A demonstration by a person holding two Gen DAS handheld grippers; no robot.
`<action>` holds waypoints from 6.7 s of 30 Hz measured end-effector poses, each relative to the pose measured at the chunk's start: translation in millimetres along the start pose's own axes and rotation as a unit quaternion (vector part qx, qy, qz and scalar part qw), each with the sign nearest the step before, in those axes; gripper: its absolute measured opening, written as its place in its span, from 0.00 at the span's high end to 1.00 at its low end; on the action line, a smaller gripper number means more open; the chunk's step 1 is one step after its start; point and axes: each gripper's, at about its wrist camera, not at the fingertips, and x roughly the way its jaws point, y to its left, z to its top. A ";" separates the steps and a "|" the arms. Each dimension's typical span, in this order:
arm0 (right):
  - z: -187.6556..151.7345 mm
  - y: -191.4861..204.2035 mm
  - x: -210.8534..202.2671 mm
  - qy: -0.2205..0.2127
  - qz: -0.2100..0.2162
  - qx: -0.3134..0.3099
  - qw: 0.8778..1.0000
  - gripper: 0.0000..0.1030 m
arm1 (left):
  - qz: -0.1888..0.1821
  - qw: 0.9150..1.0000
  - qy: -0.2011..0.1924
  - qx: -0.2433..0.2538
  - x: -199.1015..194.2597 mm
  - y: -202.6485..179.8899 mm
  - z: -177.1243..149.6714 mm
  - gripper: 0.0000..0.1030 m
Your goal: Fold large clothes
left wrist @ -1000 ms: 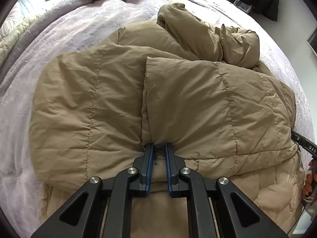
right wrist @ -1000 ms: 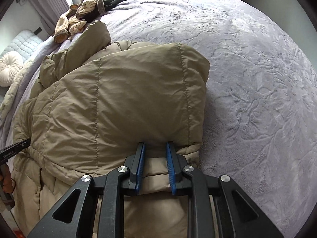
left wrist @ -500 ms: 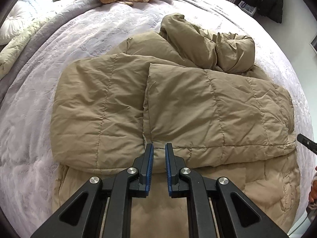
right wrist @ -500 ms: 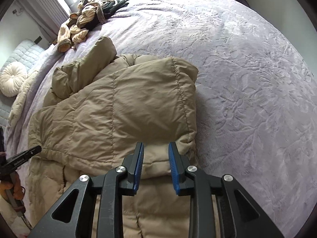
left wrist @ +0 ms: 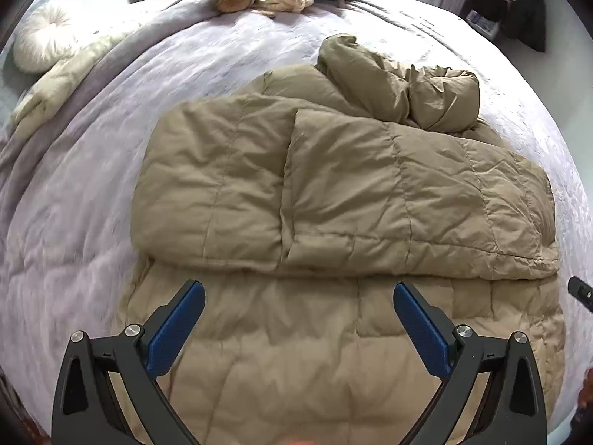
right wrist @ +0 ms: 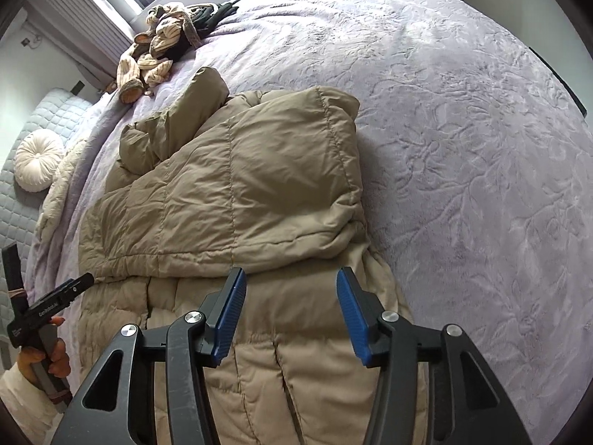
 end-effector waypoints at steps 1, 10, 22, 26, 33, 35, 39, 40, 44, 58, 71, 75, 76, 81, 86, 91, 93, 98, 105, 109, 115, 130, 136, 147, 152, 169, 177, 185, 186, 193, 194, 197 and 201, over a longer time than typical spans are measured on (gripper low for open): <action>-1.6 -0.3 0.0 0.003 0.001 0.000 1.000 0.47 | 0.006 1.000 -0.001 -0.001 -2.3 -0.4 -2.2 0.01; -18.8 12.5 -16.2 -0.011 0.011 -0.014 1.000 0.13 | 0.039 0.999 0.008 0.000 -22.0 -4.6 -27.2 0.01; -66.4 29.1 -24.1 0.030 0.043 0.022 0.998 0.00 | 0.014 0.999 0.024 0.034 -37.9 10.4 -68.5 0.01; -91.9 34.6 -29.4 0.042 0.065 0.058 0.995 0.00 | 0.006 0.999 0.032 0.037 -57.3 25.0 -90.8 0.01; -131.7 52.9 -57.5 0.046 0.086 0.104 0.990 0.00 | 0.003 0.998 0.050 0.046 -92.4 48.6 -125.5 0.01; -142.5 55.5 -64.9 0.047 0.090 0.118 0.988 0.00 | 0.001 0.997 0.058 0.046 -99.3 55.3 -135.4 0.01; -164.5 57.3 -73.6 0.057 0.096 0.147 0.983 0.00 | 0.009 0.996 0.078 0.051 -109.5 65.4 -155.3 0.01; -170.8 57.1 -75.7 0.061 0.094 0.155 0.981 0.00 | 0.008 0.995 0.082 0.051 -111.9 67.0 -159.8 0.01; -191.1 56.3 -84.2 0.069 0.086 0.177 0.978 0.00 | -0.010 0.995 0.087 0.051 -125.1 73.8 -178.6 0.01; -263.1 33.5 -95.7 0.100 0.080 0.292 0.948 0.00 | -0.075 0.987 0.125 -0.065 -131.7 147.0 -232.8 0.01; -283.3 -21.9 -75.7 0.128 0.084 0.363 0.919 0.00 | -0.133 0.965 0.157 -0.164 -83.4 151.9 -249.8 0.01; -284.3 -41.9 -64.9 0.107 0.112 0.401 0.903 0.00 | -0.167 0.952 0.175 -0.190 -55.7 150.8 -243.7 0.01; -284.3 -46.8 -60.7 0.099 0.121 0.414 0.897 0.00 | -0.169 0.949 0.180 -0.196 -48.4 149.8 -242.0 0.01; -277.1 -65.7 -36.0 0.066 0.161 0.462 0.870 0.01 | -0.183 0.943 0.176 -0.216 -27.9 140.7 -231.9 0.01; -264.2 -73.3 -14.2 0.037 0.200 0.489 0.848 0.05 | -0.187 0.947 0.156 -0.211 -22.2 130.1 -215.3 0.07; -256.4 -63.5 -2.1 0.041 0.212 0.497 0.841 0.61 | -0.242 0.938 0.139 -0.205 -29.5 132.2 -199.5 0.86; -254.9 -57.4 -3.7 0.040 0.205 0.488 0.848 0.87 | -0.257 0.939 0.124 -0.195 -41.9 134.2 -189.8 0.88; -242.1 -36.5 -28.6 -0.001 0.218 0.445 0.869 0.92 | -0.289 0.941 0.073 -0.160 -84.5 138.5 -161.7 0.88; -202.7 -22.7 -67.6 -0.034 0.258 0.394 0.882 0.92 | -0.297 0.946 0.006 -0.131 -131.3 150.6 -105.3 0.88; -152.7 -10.4 -82.4 -0.040 0.269 0.345 0.898 0.92 | -0.286 0.949 -0.025 -0.131 -146.7 149.6 -69.1 0.88; -43.7 9.8 -90.2 -0.037 0.276 0.261 0.925 0.92 | -0.247 0.957 -0.064 -0.136 -146.4 129.5 5.3 0.88; 111.5 21.3 18.6 0.036 0.234 0.209 0.949 0.91 | -0.150 0.981 -0.015 -0.123 -29.3 105.1 115.4 0.85; 116.2 17.0 55.2 0.037 0.209 0.241 0.947 0.87 | -0.114 0.992 -0.014 -0.057 -21.3 91.1 127.0 0.23; 141.6 40.2 26.9 -0.008 0.196 0.174 0.965 0.34 | -0.063 0.995 -0.081 -0.004 -55.0 109.8 136.9 0.23; 138.4 57.7 16.9 -0.009 0.062 0.045 0.997 0.77 | -0.042 0.997 -0.060 0.013 -18.2 106.6 123.5 0.59; 158.1 -9.1 63.3 0.000 -0.018 0.072 0.997 0.84 | -0.085 0.993 -0.029 -0.076 61.1 144.8 178.2 0.83; 165.7 -8.3 122.7 0.013 -0.094 0.050 0.994 0.81 | 0.006 0.996 0.002 -0.089 132.9 130.9 182.3 0.80; 164.7 -9.4 85.5 -0.031 -0.117 0.071 0.990 0.70 | -0.028 0.996 -0.079 -0.031 32.8 138.6 182.8 0.80; 161.5 -4.0 66.7 -0.060 -0.135 0.058 0.987 0.70 | -0.048 0.996 -0.074 -0.010 26.8 136.3 178.7 0.80; 140.5 25.7 43.4 -0.061 -0.086 -0.003 0.994 0.75 | -0.075 0.997 -0.013 0.019 76.3 118.6 173.0 0.80; 138.1 27.3 54.4 -0.042 -0.081 -0.010 0.996 0.75 | -0.069 0.998 -0.011 -0.002 90.1 123.2 176.8 0.80; 136.3 24.4 87.4 -0.014 -0.095 -0.014 0.995 0.77 | -0.063 0.996 -0.005 -0.058 120.8 135.2 184.3 0.80; 150.1 3.7 113.9 -0.018 -0.092 0.042 0.995 0.79 | -0.035 0.998 -0.012 -0.053 137.4 127.9 183.0 0.80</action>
